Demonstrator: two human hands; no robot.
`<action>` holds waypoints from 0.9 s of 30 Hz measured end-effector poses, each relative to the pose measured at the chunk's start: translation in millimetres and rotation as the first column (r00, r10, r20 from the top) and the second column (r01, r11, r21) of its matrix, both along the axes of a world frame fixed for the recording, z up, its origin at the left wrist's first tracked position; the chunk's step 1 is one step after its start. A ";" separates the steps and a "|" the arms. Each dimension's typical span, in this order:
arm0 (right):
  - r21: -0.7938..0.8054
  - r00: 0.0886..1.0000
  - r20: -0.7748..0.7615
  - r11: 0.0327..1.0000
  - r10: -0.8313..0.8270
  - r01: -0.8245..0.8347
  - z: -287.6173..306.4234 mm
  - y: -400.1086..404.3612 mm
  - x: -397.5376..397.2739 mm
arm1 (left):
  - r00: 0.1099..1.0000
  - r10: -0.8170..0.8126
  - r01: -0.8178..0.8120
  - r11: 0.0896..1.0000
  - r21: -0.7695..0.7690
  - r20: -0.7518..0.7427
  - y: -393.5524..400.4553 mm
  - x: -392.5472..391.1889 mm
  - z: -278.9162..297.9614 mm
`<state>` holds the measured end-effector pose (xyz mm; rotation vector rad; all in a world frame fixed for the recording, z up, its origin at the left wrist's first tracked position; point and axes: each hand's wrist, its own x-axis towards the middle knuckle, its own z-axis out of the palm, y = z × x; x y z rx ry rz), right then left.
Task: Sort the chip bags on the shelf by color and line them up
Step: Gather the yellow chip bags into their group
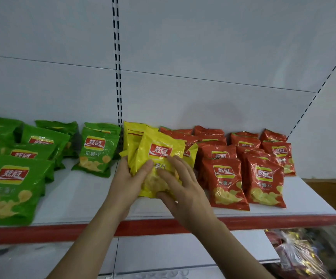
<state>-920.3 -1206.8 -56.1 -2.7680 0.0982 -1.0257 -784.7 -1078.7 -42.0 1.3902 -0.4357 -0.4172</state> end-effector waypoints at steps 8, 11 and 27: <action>-0.043 0.995 -0.004 0.994 0.104 -0.104 5.3 -26.0 -3.0 | 0.998 0.066 -0.066 0.997 -0.033 -0.001 -11.7 0.9 -2.3; 0.051 0.996 0.043 0.996 0.075 -0.077 9.2 -38.9 -7.6 | 0.985 0.170 -0.170 0.985 -0.027 0.011 -10.4 4.5 -0.2; -0.372 0.897 -0.174 0.870 -0.407 0.323 -9.3 -95.2 58.6 | 0.940 0.334 -0.337 0.941 0.027 0.075 18.4 19.6 -6.9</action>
